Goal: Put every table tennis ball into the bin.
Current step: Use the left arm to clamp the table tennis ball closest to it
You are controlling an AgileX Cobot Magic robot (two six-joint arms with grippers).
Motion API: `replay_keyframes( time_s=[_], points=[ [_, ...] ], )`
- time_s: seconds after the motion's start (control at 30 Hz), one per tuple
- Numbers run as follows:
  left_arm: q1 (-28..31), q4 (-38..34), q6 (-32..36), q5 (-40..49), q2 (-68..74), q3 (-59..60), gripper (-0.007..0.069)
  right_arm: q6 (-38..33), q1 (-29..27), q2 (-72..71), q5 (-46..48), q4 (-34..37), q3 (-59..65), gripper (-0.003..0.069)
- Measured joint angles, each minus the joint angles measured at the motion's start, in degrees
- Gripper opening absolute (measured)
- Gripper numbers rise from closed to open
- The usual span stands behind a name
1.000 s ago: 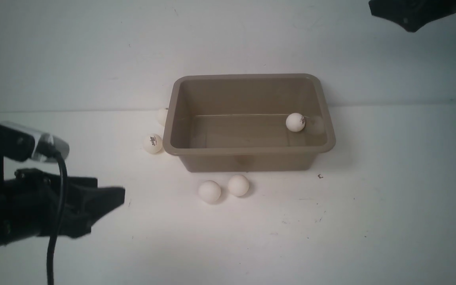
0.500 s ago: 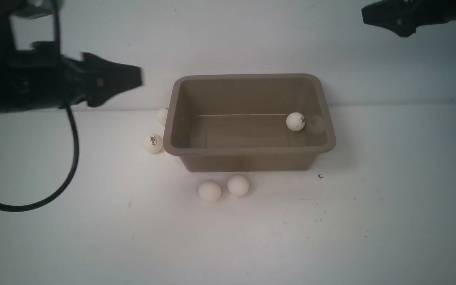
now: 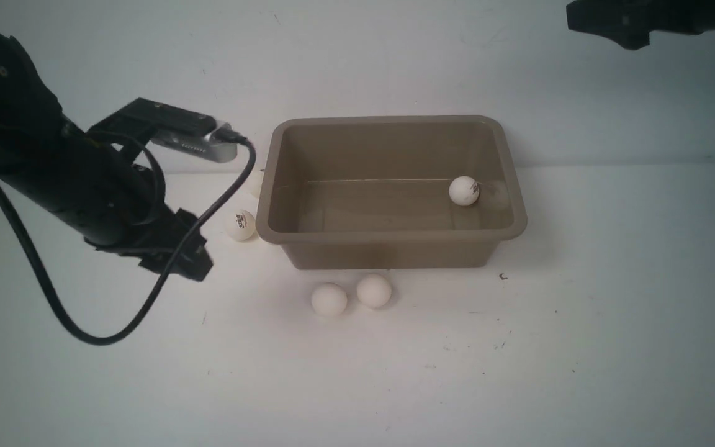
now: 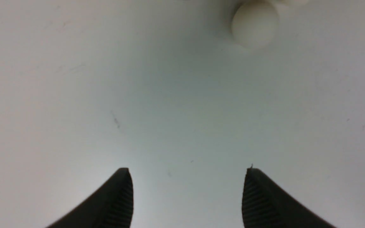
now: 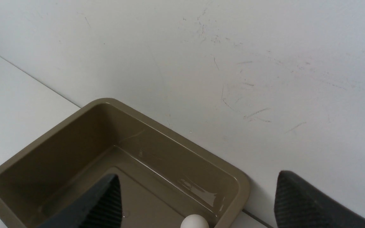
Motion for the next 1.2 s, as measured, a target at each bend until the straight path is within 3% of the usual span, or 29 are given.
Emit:
replay_keyframes(
  time_s=[0.3, 0.57, 0.77, 0.9, 1.1, 1.2],
  points=[
    [-5.29, -17.80, 11.77, -7.08, 5.45, 0.60, 0.0419, 0.00, 0.00, 0.00, 0.21, -0.31, 0.00, 0.0587],
    [-6.39, -43.61, 39.34, -11.03, 5.63, 7.03, 0.0419, 0.00, 0.00, 0.00, 0.64, -0.36, 0.00, 0.0580],
    [-6.39, -48.31, 45.47, -11.77, 4.88, 14.39, 0.0419, -0.27, 0.00, 0.00, 1.75, -0.72, 0.00, 0.0580],
    [-6.39, -50.11, 49.19, -19.56, 4.30, 18.89, 0.0419, -0.69, 0.00, 0.00, 1.95, -0.88, 0.00, 0.0580],
    [-6.39, -64.28, 58.73, -27.72, 5.80, 20.67, 0.0419, -1.13, 0.00, 0.00, 2.40, -0.99, 0.00, 0.0580],
    [-6.39, -73.55, 68.04, -29.26, 8.86, 20.67, 0.0419, -1.33, 0.00, 0.00, 2.45, -0.99, 0.00, 0.0580]
  ],
)
